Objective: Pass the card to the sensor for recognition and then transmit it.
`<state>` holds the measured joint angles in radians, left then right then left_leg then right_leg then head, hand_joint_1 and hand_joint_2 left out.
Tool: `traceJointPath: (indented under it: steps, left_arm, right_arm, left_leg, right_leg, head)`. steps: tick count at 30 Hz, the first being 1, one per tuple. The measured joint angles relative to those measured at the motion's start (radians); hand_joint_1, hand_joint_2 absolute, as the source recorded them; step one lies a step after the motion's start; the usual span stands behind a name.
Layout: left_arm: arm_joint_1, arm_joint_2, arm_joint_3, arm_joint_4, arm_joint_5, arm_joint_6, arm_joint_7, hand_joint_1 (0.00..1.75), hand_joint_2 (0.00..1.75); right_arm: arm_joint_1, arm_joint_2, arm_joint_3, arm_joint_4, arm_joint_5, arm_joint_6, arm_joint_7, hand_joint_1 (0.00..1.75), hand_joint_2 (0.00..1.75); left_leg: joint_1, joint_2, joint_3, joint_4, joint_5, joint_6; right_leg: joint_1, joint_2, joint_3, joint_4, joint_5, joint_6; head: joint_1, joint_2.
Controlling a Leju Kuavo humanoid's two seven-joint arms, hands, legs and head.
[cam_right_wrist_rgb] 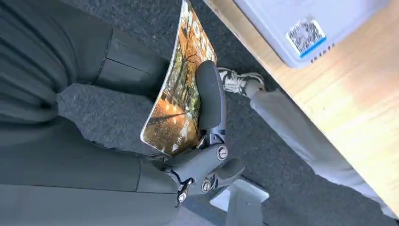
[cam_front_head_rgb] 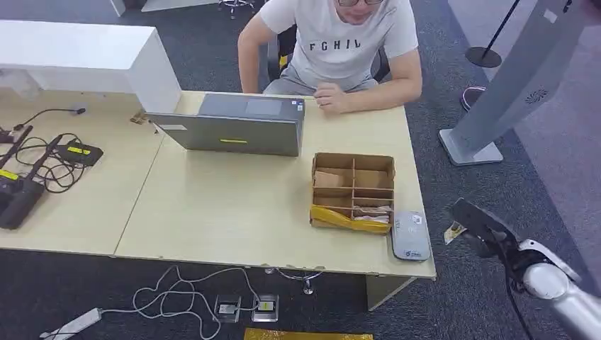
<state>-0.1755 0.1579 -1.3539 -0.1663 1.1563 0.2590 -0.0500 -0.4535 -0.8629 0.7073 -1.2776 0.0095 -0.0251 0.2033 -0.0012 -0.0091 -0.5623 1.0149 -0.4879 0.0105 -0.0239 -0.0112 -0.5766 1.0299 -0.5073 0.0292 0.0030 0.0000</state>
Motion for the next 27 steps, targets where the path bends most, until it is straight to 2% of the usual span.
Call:
traceJointPath:
  steps: [10,19,27]
  left_arm:
    - [-0.001,-0.002,0.000,0.000,-0.001,0.005,0.002,0.00,0.00]
    - [-0.005,-0.005,0.000,0.000,-0.001,0.013,0.004,0.00,0.00]
    - [-0.005,-0.006,0.000,0.000,0.000,0.010,0.009,0.00,0.00]
  right_arm:
    - [0.020,0.045,0.026,-0.005,0.051,-0.007,-0.039,1.75,1.75]
    - [-0.045,0.132,0.072,0.011,0.071,-0.006,-0.093,1.75,1.75]
    - [-0.077,0.156,0.104,0.026,0.071,-0.008,-0.097,1.75,1.75]
  left_leg:
    - [0.000,0.000,0.000,0.000,0.000,0.000]
    - [0.000,0.000,0.000,0.000,0.001,-0.001]
    - [0.000,0.000,0.000,0.000,0.000,-0.001]
  right_leg:
    - [0.000,0.000,0.001,0.000,0.000,0.000]
    - [0.000,0.000,0.000,0.001,0.000,0.000]
    - [0.000,0.000,0.000,0.000,0.000,0.000]
  head:
    - [0.000,0.000]
    - [0.000,0.000]
    - [0.000,0.000]
